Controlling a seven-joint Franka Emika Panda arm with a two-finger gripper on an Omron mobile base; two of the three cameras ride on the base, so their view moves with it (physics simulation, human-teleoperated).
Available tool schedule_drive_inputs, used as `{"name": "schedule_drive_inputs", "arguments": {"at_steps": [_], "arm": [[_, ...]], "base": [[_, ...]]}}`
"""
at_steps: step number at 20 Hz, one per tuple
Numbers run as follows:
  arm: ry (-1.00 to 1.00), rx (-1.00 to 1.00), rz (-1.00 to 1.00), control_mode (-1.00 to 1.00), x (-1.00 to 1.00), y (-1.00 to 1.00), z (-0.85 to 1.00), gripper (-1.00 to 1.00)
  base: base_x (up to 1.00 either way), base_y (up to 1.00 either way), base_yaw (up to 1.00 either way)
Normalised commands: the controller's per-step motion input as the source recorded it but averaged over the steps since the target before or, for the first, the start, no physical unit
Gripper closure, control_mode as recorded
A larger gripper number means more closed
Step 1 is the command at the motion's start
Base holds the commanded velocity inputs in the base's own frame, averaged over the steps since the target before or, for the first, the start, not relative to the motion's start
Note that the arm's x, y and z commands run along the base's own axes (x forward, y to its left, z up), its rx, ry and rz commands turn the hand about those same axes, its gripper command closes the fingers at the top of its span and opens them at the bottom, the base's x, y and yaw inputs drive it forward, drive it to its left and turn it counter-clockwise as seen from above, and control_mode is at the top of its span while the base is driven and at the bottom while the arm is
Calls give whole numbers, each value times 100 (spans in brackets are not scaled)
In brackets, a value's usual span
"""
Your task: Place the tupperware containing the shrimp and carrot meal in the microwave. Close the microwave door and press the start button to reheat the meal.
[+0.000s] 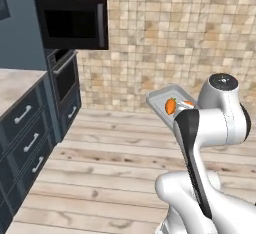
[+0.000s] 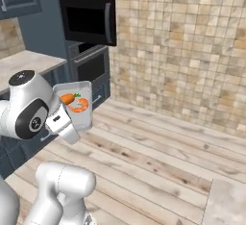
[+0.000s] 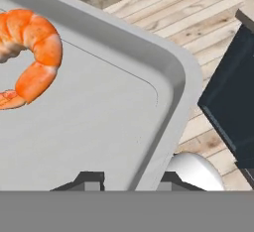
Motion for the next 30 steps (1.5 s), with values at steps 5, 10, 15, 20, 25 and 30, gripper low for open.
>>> {"name": "schedule_drive_inputs", "arguments": {"at_steps": [5, 10, 15, 20, 25, 30], "arm": [[0, 0, 0, 100, 0, 0, 0, 100], [0, 0, 0, 100, 0, 0, 0, 100], [0, 0, 0, 100, 0, 0, 0, 100], [0, 0, 0, 100, 0, 0, 0, 100], [0, 0, 0, 100, 0, 0, 0, 100], [0, 0, 0, 100, 0, 0, 0, 100]], "base": [[100, -66, 23], [100, -65, 17], [99, -70, 15], [76, -64, 21], [65, -60, 29], [44, -57, 32]]}}
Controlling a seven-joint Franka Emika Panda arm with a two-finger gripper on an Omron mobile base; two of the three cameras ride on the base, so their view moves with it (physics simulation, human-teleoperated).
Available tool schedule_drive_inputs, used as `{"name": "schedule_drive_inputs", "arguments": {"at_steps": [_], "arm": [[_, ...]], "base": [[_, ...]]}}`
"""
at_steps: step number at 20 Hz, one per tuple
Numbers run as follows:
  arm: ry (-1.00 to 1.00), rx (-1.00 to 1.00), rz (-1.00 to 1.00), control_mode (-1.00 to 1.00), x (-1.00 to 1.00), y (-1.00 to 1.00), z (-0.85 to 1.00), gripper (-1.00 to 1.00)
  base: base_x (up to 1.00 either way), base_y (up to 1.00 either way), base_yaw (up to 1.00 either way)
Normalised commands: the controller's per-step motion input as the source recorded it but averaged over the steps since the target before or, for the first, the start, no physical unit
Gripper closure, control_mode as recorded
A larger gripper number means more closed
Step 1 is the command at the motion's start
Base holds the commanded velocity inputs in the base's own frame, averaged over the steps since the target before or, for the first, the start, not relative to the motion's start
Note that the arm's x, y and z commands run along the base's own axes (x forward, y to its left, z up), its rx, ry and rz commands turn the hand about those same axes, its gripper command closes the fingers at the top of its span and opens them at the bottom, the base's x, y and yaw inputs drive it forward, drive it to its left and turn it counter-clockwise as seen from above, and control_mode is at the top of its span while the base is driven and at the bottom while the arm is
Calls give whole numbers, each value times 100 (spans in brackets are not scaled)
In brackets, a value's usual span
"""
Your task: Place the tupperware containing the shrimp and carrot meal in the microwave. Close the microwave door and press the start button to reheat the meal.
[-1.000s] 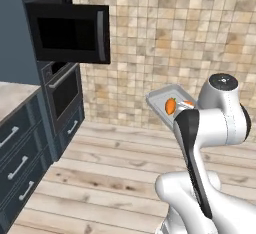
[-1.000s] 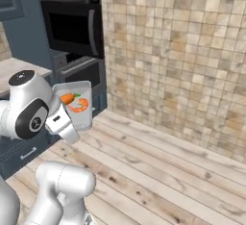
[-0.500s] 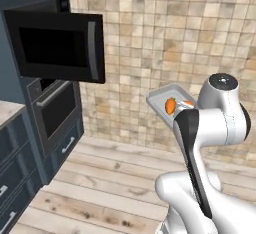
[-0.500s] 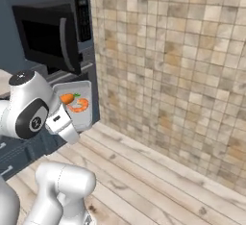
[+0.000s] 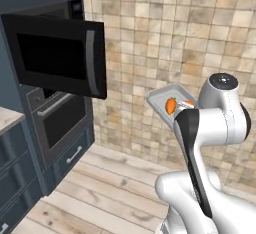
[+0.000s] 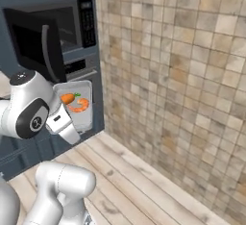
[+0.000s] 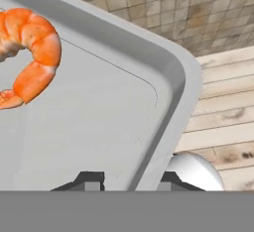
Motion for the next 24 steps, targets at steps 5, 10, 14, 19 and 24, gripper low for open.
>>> {"name": "schedule_drive_inputs", "arguments": {"at_steps": [5, 10, 14, 19, 24], "arm": [[0, 0, 0, 100, 0, 0, 0, 100], [0, 0, 0, 100, 0, 0, 0, 100], [0, 0, 0, 100, 0, 0, 0, 100], [0, 0, 0, 100, 0, 0, 0, 100], [0, 0, 0, 100, 0, 0, 0, 100]], "base": [[23, -56, 38], [26, -67, 41], [38, -74, 38], [40, -80, 37], [41, -53, 37]]}}
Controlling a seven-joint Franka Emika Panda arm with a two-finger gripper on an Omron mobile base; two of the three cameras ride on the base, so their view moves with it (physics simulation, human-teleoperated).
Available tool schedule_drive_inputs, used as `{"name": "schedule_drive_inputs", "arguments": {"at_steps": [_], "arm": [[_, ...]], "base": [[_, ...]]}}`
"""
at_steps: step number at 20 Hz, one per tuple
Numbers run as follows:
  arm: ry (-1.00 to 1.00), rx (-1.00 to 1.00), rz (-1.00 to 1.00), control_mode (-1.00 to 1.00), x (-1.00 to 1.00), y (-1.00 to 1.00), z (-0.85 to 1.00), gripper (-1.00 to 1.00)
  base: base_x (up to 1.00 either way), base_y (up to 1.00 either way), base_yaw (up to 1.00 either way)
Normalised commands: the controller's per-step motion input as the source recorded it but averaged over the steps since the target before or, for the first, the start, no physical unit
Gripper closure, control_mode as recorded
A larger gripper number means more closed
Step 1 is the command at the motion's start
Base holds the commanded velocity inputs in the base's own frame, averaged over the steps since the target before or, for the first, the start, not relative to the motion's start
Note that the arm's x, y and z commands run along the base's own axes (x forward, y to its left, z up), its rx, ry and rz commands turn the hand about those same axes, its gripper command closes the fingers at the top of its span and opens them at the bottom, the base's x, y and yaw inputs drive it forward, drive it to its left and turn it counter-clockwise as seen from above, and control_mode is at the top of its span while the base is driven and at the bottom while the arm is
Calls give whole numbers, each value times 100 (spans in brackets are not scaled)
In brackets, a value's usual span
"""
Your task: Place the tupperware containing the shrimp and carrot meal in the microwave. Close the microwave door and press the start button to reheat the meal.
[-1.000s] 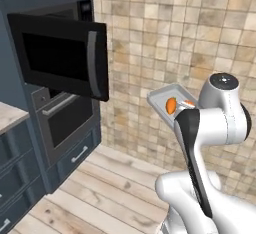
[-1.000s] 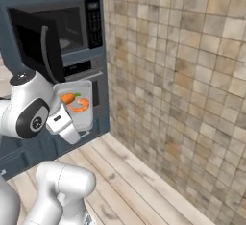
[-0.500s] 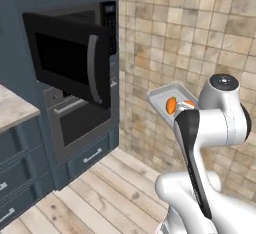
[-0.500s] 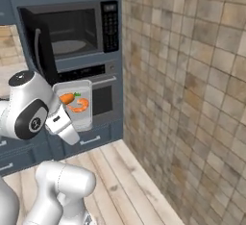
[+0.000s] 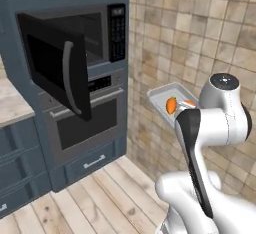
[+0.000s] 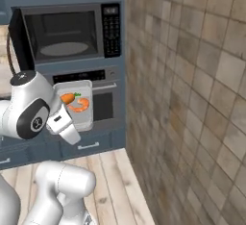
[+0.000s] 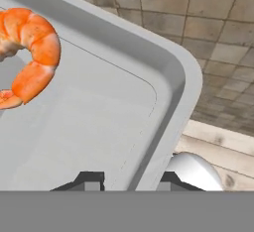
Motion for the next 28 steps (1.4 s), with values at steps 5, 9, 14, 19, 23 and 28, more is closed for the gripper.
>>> {"name": "schedule_drive_inputs", "arguments": {"at_steps": [5, 9, 14, 19, 23, 28], "arm": [[0, 0, 0, 100, 0, 0, 0, 100], [0, 0, 0, 100, 0, 0, 0, 100], [0, 0, 0, 100, 0, 0, 0, 100], [0, 0, 0, 100, 0, 0, 0, 100], [0, 0, 0, 100, 0, 0, 0, 100], [0, 0, 0, 100, 0, 0, 0, 100]], "base": [[36, -38, 35], [39, -38, 31], [50, -30, 28], [59, -7, 24], [62, 0, 19], [46, 0, 21]]}}
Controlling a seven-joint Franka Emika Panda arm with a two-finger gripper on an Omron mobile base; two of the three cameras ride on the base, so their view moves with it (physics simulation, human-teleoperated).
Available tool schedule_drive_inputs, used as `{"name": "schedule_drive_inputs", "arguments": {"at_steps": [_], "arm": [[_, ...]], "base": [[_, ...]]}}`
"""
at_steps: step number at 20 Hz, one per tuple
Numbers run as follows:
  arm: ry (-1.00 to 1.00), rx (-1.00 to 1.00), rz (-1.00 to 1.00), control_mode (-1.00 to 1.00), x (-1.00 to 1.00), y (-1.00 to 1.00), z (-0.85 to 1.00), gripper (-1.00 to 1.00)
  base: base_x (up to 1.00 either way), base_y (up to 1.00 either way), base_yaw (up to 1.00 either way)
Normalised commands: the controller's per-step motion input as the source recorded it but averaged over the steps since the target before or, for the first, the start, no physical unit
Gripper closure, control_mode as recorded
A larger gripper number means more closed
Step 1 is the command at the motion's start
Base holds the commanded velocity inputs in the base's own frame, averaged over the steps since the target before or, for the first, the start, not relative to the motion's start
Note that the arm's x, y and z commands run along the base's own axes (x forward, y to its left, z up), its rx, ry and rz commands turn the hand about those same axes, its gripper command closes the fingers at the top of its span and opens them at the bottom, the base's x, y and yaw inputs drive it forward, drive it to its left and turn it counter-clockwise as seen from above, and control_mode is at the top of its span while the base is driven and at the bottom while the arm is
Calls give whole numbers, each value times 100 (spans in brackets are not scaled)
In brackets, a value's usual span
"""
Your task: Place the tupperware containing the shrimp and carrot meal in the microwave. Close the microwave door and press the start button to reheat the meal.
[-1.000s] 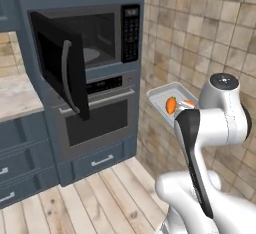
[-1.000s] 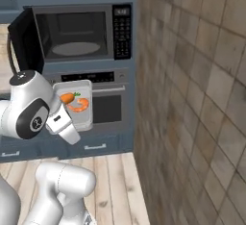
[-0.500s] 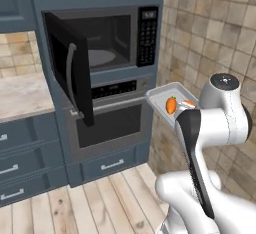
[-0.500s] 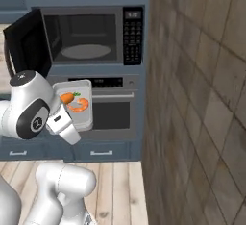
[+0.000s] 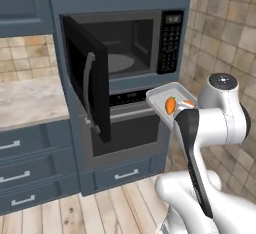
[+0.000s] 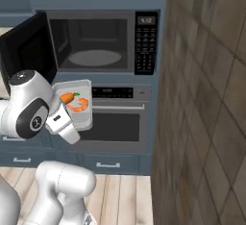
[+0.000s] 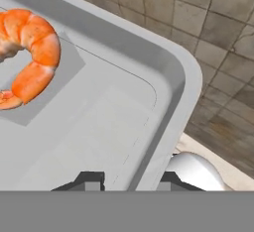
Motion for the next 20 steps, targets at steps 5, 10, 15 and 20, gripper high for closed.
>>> {"name": "schedule_drive_inputs", "arguments": {"at_steps": [5, 10, 15, 20], "arm": [[0, 0, 0, 100, 0, 0, 0, 100], [0, 0, 0, 100, 0, 0, 0, 100], [0, 0, 0, 100, 0, 0, 0, 100], [0, 0, 0, 100, 0, 0, 0, 100]], "base": [[39, -6, 25], [37, -18, 26], [42, -21, 26], [50, -30, 22]]}}
